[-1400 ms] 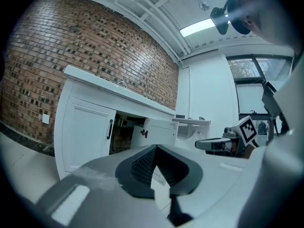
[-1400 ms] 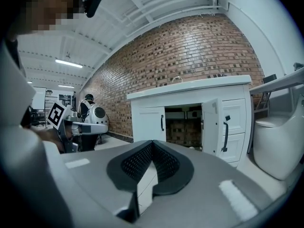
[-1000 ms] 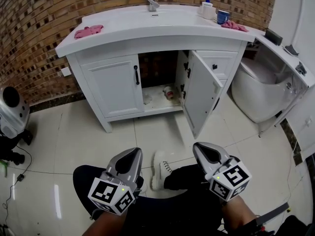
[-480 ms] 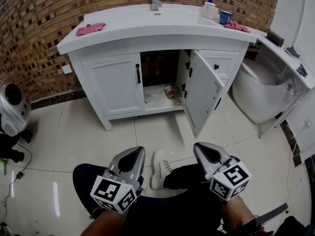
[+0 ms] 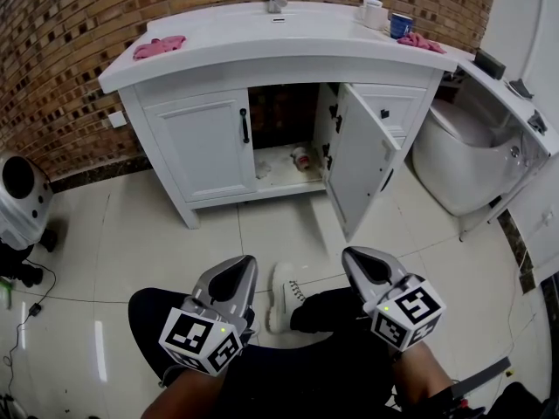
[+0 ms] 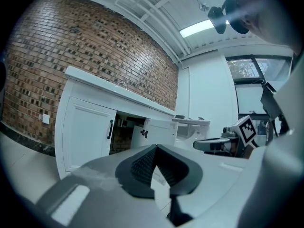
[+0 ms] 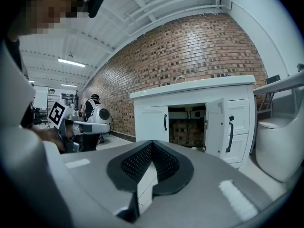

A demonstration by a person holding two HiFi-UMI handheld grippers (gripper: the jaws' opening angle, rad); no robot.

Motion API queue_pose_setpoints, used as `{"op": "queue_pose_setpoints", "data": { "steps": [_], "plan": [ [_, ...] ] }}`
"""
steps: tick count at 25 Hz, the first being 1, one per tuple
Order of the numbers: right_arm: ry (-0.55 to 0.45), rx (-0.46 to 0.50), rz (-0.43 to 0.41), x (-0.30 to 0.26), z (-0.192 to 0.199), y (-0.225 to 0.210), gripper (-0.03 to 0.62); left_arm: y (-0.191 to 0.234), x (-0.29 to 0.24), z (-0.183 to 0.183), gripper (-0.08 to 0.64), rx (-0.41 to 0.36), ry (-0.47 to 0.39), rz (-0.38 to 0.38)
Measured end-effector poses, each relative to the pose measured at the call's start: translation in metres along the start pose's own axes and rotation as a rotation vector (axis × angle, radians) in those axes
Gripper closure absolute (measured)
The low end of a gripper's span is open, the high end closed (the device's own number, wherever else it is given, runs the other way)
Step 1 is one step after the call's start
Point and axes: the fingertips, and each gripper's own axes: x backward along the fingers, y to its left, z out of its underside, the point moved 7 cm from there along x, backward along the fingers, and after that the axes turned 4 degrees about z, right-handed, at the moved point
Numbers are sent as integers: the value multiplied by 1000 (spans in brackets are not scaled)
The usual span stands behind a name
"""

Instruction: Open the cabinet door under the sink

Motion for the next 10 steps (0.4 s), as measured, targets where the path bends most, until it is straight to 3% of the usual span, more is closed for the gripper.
{"op": "queue_pose_setpoints", "data": {
  "steps": [10],
  "plan": [
    [5, 10, -8, -3, 0, 0, 586, 1, -2, 1, 557, -3, 7, -2]
  ]
}}
